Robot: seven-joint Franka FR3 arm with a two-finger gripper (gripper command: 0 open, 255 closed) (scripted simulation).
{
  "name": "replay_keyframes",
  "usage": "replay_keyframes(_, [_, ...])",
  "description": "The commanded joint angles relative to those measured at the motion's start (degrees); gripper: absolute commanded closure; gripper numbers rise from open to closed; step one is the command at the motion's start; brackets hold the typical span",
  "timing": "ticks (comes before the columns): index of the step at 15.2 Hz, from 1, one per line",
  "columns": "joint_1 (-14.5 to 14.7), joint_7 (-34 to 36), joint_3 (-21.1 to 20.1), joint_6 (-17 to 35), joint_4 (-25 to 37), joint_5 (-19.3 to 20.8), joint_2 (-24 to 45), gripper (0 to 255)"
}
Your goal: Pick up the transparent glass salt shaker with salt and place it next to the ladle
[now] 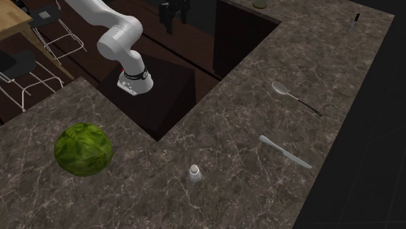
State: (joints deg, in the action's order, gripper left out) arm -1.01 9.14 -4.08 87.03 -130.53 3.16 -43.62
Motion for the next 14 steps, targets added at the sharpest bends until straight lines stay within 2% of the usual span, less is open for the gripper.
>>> replay_keyframes(1, [0.00,0.00,0.00,0.00,0.00,0.00,0.00,0])
replay_keyframes(8, [-2.65,-6.52,7.95,11.45,-4.65,3.20,3.56,0])
replay_keyframes(14, [-4.46,-12.27,14.90,21.36,-5.67,4.50,9.81,0])
